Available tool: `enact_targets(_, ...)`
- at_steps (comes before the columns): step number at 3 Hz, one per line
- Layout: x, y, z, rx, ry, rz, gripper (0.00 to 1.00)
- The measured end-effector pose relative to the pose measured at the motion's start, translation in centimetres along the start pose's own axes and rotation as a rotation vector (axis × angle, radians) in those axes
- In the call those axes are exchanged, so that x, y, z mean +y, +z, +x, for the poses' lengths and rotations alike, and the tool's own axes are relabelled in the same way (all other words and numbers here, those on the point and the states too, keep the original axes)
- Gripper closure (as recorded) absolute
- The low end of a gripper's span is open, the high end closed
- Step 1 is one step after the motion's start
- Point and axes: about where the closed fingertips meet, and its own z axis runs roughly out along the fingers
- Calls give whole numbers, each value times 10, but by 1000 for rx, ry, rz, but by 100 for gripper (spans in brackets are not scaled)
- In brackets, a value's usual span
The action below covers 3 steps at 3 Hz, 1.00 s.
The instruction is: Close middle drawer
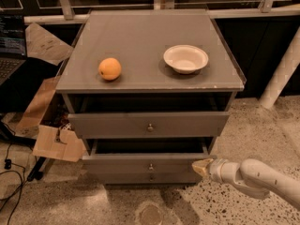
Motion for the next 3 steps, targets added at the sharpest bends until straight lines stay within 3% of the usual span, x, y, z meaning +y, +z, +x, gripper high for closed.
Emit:
enact_targets(1, -1, 0, 0, -1, -2, 1, 100)
enact_targets(2, -10, 11, -16, -20, -18, 8, 86)
enact_targets(3, -19, 22, -30, -33, -28, 8, 63)
